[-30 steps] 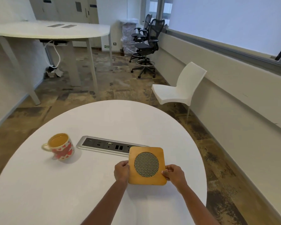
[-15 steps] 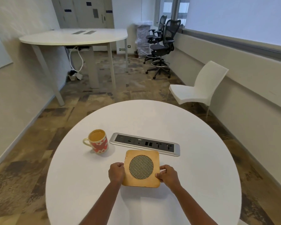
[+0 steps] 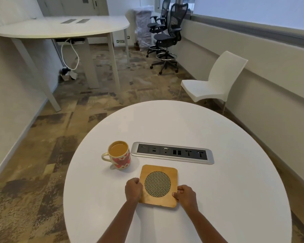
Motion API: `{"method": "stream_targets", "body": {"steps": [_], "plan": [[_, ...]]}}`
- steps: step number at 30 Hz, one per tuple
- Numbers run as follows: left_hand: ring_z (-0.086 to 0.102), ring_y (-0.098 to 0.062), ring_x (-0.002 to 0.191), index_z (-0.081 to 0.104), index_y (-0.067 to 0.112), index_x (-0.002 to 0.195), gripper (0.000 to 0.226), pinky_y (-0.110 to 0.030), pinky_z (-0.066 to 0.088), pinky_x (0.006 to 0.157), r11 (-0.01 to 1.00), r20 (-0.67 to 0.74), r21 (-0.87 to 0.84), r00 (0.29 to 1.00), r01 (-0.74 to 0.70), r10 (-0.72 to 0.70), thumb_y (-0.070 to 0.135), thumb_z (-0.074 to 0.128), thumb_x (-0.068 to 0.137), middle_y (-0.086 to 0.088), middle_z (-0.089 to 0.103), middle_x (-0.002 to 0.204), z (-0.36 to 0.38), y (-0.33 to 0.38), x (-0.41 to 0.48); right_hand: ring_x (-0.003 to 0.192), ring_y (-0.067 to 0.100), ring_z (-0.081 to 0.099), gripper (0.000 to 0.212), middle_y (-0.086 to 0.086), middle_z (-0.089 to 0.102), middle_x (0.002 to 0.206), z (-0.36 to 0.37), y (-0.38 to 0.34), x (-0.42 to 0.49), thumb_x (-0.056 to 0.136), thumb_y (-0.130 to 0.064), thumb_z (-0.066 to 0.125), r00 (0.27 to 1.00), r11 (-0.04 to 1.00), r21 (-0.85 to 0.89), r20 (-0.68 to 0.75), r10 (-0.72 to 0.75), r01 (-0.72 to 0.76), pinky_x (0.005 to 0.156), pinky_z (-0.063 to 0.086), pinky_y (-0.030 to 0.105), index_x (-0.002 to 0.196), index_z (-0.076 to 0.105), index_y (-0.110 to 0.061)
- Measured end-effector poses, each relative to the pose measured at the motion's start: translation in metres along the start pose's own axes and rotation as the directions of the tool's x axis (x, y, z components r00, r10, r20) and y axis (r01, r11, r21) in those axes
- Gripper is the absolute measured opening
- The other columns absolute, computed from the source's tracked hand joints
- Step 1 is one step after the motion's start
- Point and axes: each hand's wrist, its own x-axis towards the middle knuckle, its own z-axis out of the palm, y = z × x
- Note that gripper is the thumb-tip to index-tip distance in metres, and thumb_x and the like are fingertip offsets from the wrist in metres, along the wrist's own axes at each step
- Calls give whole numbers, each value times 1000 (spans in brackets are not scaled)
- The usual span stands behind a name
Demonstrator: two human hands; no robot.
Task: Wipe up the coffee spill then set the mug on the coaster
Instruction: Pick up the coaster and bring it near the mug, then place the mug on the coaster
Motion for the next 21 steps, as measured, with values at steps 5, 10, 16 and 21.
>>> {"method": "stream_targets", "body": {"steps": [5, 10, 16, 21], "plan": [[46, -21, 75, 41, 16, 52, 39, -27, 34, 68, 999, 21, 41, 1000, -22, 21, -7, 45, 83, -1, 45, 58, -2, 0, 9, 100, 31, 61, 24, 19, 68, 103, 10, 0, 1, 78, -2, 68, 998, 999, -45, -56, -9, 6, 85, 46, 32, 100, 64, 4], [60, -36, 103, 64, -8, 102, 26, -34, 46, 89, 996, 51, 77, 998, -50, 46, -5, 44, 87, -25, 65, 109, -4, -3, 8, 93, 27, 61, 25, 19, 68, 102, 11, 3, -6, 77, 3, 63, 994, 992, -123, -109, -22, 9, 82, 46, 31, 102, 65, 3], [60, -29, 105, 63, -1, 108, 27, -33, 46, 89, 969, 16, 154, 981, -191, 191, 8, 44, 92, -19, 63, 115, -17, 4, 8, 113, 29, 55, 35, 18, 56, 121, 13, -7, -12, 88, -8, 54, 984, 948, -310, -135, -120, 73, 94, 44, 35, 122, 54, -2], [64, -30, 82, 68, 5, 100, 19, -35, 54, 68, 841, -180, 272, 834, -467, 521, 10, 57, 86, -13, 71, 93, -50, 8, 10, 121, 23, 45, 38, 9, 52, 127, 28, -48, -10, 91, -20, 51, 939, 854, -459, -108, -327, 244, 98, 42, 33, 129, 49, -11]]}}
